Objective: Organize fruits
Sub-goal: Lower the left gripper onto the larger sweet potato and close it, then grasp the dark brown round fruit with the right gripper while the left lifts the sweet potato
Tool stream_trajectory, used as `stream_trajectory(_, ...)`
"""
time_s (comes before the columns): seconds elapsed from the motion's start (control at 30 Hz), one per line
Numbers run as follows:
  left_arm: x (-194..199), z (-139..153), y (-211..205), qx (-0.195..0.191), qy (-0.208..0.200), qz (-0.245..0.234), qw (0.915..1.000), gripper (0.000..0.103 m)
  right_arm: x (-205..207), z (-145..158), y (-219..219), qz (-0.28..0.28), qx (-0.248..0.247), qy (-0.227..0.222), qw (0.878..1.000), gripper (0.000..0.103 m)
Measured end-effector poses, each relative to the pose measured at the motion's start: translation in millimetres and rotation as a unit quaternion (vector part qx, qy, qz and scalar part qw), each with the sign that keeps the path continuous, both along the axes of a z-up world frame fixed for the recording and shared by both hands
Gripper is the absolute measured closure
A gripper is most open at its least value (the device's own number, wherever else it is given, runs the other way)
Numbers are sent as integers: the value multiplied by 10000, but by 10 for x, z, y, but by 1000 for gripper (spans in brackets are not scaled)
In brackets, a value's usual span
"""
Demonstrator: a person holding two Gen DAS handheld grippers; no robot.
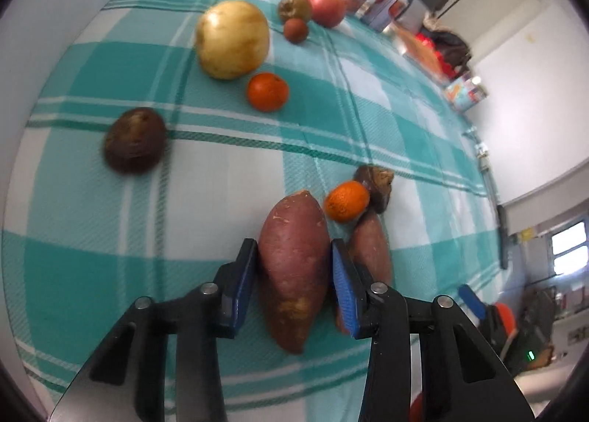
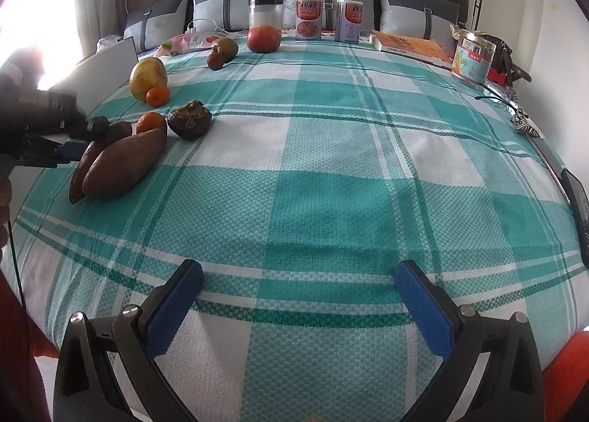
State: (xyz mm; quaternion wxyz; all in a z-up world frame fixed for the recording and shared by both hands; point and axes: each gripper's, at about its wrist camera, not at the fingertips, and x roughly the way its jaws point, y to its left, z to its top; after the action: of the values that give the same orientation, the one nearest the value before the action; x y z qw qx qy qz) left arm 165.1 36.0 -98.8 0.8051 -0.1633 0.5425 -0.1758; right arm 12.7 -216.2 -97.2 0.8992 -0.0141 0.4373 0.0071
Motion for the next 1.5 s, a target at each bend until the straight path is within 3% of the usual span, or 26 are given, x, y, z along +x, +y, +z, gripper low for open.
stream_trajectory(0.1,-98,136,189,251,-190,182,9993,59,0,1,0,1,-1,-2,10000,0)
stream_trajectory(0.17,-110,162,210,330,-248,152,9990,31,2,2,3,1,0,1,10000,0)
stream_trajectory(0.23,-92,152,129,417,-282,51,9987,24,2,1,5,-1,-3,1,10000,0)
stream_trajectory(0.3,-51,104,-28,711,-286,-93,9970,24,2,2,5,-2,-5,3,10000,0)
stream_trajectory(0.37,-3,21,-70,1092,-183,-28,9939,40,5,4,0,-9,-6,15,10000,0)
stream_trajectory(0.5,0,-53,-4,1134,-85,241,9932,52,-7,8,-8,32,-7,38,10000,0)
stream_trajectory(0.53,-13,-54,8,1244,-107,239,9919,61,-10,10,-16,60,7,48,10000,0)
stream_trajectory(0.63,-70,-53,92,1114,-132,250,9934,61,8,86,-48,185,103,121,9997,1)
stream_trajectory(0.73,-177,-51,187,911,-179,309,9952,61,73,362,-90,340,801,-296,9958,10)
stream_trajectory(0.83,-323,-38,270,855,-227,289,9957,61,251,526,82,759,913,-165,9928,19)
stream_trajectory(0.93,-373,-43,243,971,-316,195,9946,54,406,646,262,1045,857,-153,9907,19)
stream_trajectory(0.97,-377,-46,231,1027,-339,172,9940,56,464,659,289,1048,814,-169,9910,19)
stream_trajectory(1.07,-387,-48,180,1243,-429,115,9913,61,785,536,334,1191,741,229,9898,26)
stream_trajectory(1.2,-421,-56,324,897,-374,237,9950,61,1179,297,478,1818,255,710,9804,46)
stream_trajectory(1.37,-486,-59,377,825,-397,282,9954,61,1479,190,714,2479,187,918,9642,51)
stream_trajectory(1.4,-492,-53,372,844,-408,286,9952,61,1538,144,768,2579,154,1061,9602,61)
stream_trajectory(1.5,-525,36,382,721,-453,339,9958,62,1584,118,807,2589,54,1177,9587,63)
